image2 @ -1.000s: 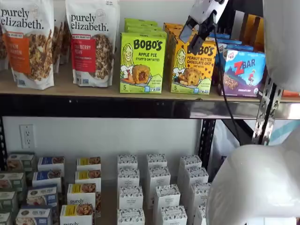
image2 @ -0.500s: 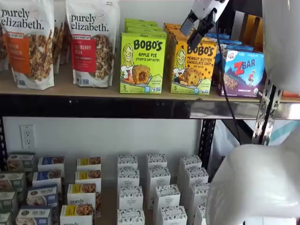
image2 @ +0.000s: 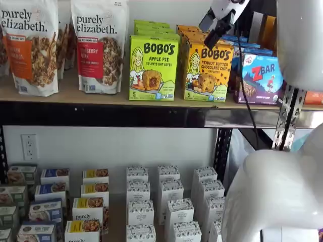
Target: Pick up the orange box on the top shelf, the fifth box from the left
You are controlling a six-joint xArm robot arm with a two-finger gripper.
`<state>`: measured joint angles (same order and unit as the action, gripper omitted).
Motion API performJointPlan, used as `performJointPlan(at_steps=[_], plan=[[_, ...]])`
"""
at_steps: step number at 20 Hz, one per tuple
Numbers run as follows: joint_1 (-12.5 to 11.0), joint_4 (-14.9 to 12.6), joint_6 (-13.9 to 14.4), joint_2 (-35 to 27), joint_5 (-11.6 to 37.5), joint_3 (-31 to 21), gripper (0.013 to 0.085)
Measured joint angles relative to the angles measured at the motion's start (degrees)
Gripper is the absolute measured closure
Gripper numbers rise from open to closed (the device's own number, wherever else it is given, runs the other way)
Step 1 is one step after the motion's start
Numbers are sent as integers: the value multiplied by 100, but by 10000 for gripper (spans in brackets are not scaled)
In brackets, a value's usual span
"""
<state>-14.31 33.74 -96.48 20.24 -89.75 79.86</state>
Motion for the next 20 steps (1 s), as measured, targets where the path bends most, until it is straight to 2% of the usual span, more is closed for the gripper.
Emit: performJointPlan(at_steps=[5,11,20], plan=[[-60,-219,-208,-74,296,-86,130],[-170,-216,-407,-176,514,-158,130],[-36,-518,-447,-330,839,-166,130]])
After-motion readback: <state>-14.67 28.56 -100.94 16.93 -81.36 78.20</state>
